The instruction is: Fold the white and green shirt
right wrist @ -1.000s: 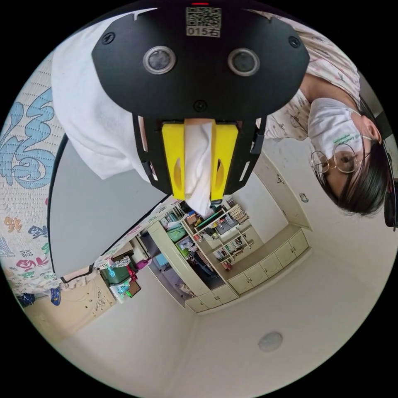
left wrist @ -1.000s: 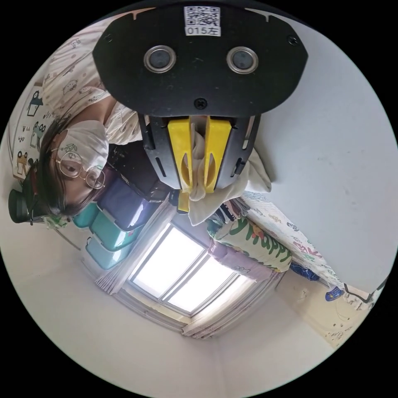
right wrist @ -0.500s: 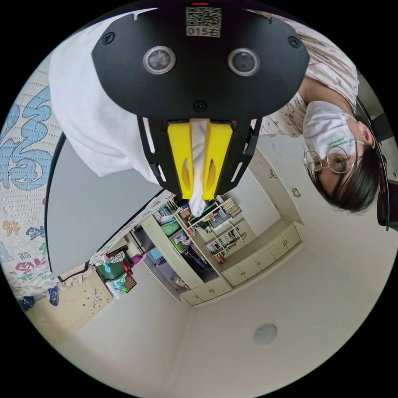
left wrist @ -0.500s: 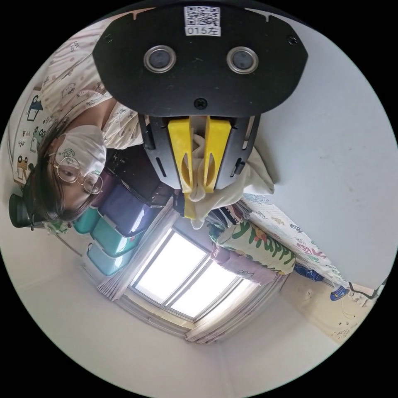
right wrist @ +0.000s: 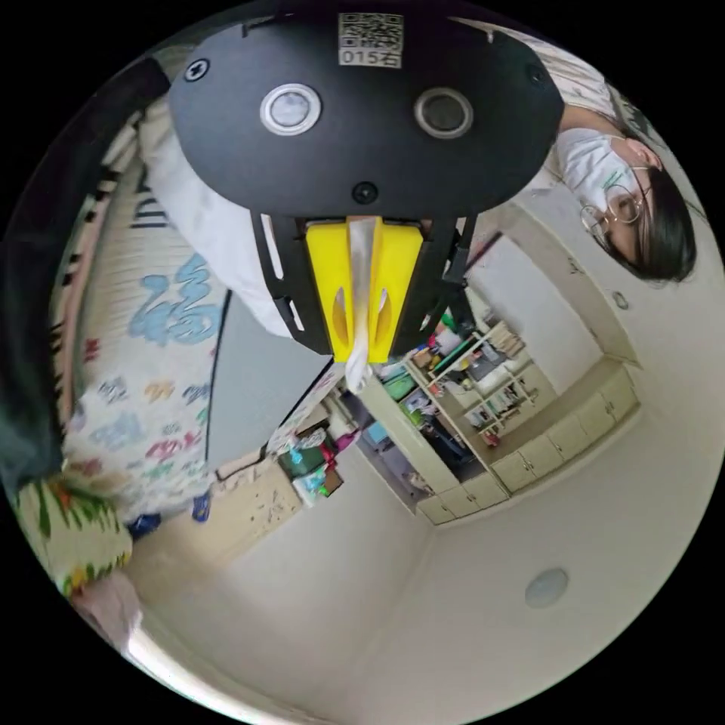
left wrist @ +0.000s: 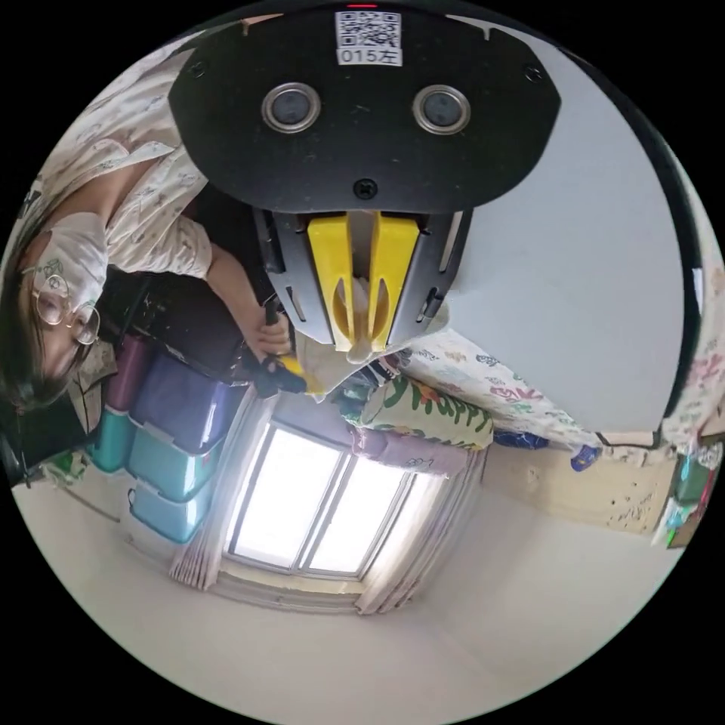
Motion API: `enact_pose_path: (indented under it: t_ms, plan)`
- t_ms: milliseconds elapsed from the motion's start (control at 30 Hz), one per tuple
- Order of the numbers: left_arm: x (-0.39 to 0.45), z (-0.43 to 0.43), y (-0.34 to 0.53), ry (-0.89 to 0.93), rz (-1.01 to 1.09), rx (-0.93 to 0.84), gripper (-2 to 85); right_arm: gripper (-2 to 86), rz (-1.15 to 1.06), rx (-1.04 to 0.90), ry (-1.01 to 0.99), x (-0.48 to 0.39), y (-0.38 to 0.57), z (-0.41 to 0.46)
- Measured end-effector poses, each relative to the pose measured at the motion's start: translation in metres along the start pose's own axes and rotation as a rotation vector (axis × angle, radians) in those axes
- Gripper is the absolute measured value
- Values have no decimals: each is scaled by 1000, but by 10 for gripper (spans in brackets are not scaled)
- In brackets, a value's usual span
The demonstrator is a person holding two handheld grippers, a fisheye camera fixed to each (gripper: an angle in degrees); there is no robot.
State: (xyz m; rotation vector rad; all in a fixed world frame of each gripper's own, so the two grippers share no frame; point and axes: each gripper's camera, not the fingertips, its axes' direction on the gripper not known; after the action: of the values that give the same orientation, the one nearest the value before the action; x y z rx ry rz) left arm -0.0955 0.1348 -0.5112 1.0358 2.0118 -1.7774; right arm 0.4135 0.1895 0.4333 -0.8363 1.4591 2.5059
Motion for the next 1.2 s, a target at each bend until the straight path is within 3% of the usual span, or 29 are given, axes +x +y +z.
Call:
enact_pose_path:
  t_ms: [67,167,367,533,667,900,1200]
  plan:
    - [43,-21,-3,-101,69,29,2,17,-131,97,178,-48,-1,-48]
    - [87,-69,-2,-191,86,149,0,13,-144,202,301,-76,-1,-96]
    - [195,-166,38,-559,184,453,-2,8,-320,341,207,-142,47,-143]
    - [282,-201,68,-688,331,589,-1,10,-599,388,150,-223,99,-142]
    - [322,-214,80,-725,381,658,4,10,-664,441,152,-263,120,-140]
    - [285,-195,67,-715,307,582,8,11,-603,402,260,-237,106,-86]
    - [82,-121,32,-758,12,264,9,9,-324,32,456,-18,49,99]
